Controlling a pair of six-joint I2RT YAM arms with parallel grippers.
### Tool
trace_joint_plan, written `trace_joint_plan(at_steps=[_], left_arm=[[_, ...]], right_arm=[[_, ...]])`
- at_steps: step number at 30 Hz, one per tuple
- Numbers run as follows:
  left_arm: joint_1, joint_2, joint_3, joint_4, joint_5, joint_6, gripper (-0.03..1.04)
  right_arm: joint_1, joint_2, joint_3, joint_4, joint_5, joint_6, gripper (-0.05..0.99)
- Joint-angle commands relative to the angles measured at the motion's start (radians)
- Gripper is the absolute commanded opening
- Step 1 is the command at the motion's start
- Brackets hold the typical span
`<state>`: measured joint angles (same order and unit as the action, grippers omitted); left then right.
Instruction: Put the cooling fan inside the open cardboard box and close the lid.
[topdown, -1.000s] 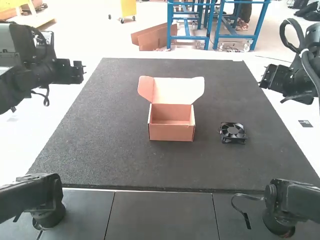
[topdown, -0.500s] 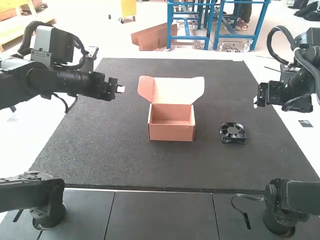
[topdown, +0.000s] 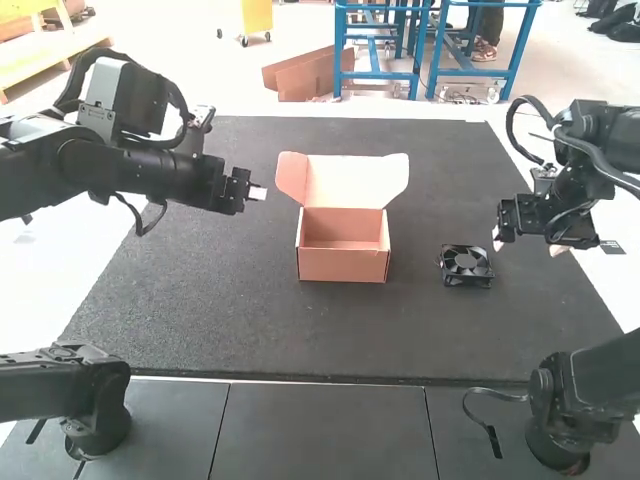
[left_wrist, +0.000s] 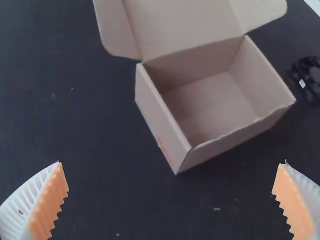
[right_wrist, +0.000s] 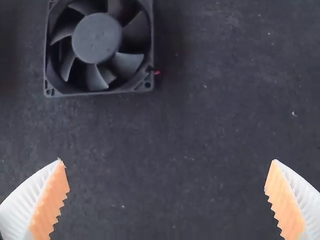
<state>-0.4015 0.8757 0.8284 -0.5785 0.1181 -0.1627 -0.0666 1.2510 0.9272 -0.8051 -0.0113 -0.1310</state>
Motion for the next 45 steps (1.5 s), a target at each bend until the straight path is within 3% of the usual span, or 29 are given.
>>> trace_joint_plan(at_steps=[1, 22, 45], left_arm=[[-0.005, -0.015, 0.044, -0.007, -0.008, -0.006, 0.97], [-0.005, -0.018, 0.06, -0.03, -0.008, -0.008, 0.97], [-0.005, -0.017, 0.06, -0.009, -0.012, -0.008, 0.97]], right_arm=[[0.004, 0.037, 0.009, 0.018, -0.012, 0.01, 0.9], [-0.029, 0.311, 0.075, 0.169, -0.006, 0.07, 0.9], [-0.045, 0.528, 0.174, 0.173, 0.016, 0.037, 0.9]])
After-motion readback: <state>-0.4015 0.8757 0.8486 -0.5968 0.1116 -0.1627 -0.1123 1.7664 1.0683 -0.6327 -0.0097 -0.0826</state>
